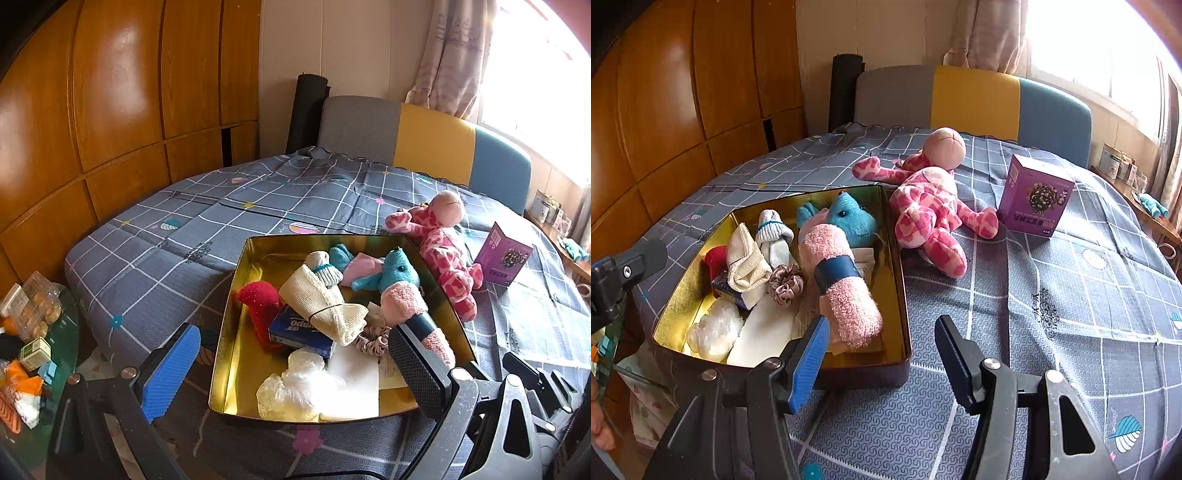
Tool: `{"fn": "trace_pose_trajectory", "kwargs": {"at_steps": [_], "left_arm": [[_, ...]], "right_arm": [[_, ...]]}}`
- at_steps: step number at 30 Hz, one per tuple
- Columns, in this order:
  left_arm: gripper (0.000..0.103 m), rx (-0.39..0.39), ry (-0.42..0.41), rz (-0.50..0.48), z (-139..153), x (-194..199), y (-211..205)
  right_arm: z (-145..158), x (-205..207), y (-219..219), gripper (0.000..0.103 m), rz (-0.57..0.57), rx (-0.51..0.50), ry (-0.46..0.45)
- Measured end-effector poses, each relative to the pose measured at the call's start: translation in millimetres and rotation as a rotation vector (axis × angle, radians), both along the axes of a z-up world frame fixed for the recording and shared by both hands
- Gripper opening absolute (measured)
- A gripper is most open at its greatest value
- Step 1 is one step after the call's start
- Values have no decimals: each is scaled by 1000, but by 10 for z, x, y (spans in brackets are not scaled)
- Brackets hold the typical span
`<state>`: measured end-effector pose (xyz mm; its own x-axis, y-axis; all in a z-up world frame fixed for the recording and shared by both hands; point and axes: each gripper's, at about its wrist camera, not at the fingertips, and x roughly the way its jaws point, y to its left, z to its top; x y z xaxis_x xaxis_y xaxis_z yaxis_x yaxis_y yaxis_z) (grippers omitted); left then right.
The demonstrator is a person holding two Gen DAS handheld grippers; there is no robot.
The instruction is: Organize soft objects
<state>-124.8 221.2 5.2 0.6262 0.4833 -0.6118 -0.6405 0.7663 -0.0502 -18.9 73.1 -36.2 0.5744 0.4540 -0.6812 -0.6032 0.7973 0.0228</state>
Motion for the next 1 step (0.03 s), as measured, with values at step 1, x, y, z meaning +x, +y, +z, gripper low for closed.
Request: {"fn": "trace_pose_trajectory", "kwargs": {"at_steps": [1], "left_arm": [[103,-4,2,-4,0,6,4]], "right_arm": [[6,10,-14,60,-4,5,0]]}}
